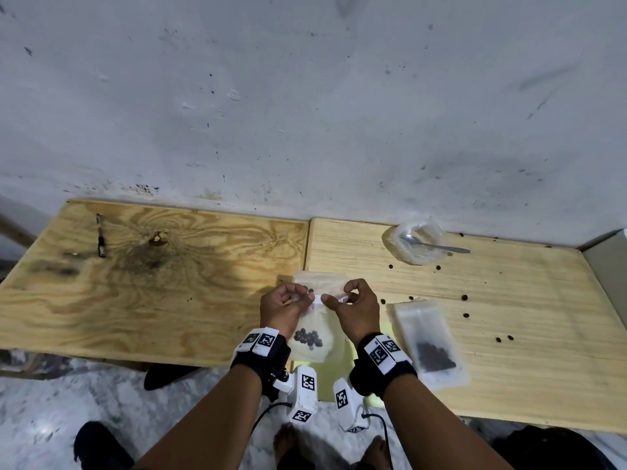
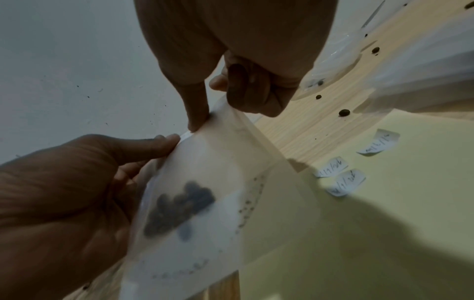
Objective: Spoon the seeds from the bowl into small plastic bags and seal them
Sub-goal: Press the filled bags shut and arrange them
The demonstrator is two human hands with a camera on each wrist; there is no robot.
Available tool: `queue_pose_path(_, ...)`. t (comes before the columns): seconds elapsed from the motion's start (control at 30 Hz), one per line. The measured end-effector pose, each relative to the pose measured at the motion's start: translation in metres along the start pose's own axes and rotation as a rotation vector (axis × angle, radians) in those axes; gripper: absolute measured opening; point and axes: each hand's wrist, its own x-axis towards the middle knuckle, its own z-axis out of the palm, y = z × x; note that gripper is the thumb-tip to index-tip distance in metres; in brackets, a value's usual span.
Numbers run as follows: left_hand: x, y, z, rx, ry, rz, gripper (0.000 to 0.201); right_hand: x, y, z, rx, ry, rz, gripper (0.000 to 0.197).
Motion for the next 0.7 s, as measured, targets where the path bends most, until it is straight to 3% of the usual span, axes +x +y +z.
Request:
queue_pose_path(0.4, 0.001, 0.001, 0.008, -0.014, -0.058, -0.084, 0.03, 0.002, 0.004, -0.019, 0.112, -0.052, 0.003, 0.04)
queue_pose_path(0.6, -0.007, 0.012, 0.051, -0.025, -0.115, -0.063, 0.04, 0.012, 0.019, -0.084, 0.104, -0.242, 0.086, 0.019)
queue_pose_path(0.7, -0.02, 0.01, 0.101, 0.039, -0.213, -0.101, 0.039, 0.026, 0.03, -0.137, 0.124, -0.122, 0.094, 0.017)
